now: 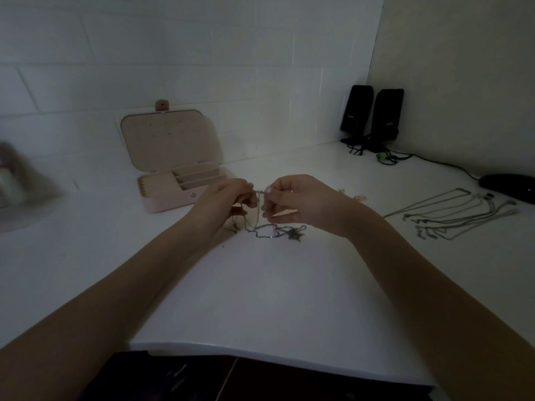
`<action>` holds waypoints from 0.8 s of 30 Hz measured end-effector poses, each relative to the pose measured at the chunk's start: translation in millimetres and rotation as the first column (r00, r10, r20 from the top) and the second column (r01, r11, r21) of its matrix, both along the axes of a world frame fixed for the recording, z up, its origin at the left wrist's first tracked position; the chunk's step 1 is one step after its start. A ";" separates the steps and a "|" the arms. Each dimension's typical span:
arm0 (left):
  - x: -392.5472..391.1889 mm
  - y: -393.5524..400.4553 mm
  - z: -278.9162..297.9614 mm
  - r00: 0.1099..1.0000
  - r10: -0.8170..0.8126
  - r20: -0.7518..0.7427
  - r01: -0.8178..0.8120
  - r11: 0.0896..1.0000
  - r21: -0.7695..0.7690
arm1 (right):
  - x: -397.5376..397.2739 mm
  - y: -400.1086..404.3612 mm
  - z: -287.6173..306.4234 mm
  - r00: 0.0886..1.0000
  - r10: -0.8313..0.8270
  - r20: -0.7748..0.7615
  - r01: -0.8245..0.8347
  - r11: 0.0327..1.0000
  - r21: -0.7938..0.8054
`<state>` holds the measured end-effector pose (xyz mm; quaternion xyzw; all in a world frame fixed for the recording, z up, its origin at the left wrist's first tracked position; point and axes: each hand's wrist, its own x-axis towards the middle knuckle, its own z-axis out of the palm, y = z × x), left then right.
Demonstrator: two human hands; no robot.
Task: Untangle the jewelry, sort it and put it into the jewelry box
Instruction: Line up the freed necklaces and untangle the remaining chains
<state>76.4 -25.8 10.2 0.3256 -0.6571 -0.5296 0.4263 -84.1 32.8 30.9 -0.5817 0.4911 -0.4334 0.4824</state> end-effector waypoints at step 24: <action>7.4 1.6 7.4 0.996 -0.083 -0.024 0.086 0.986 0.143 | -7.6 -0.2 3.6 0.934 -0.184 -0.307 0.137 0.976 -0.168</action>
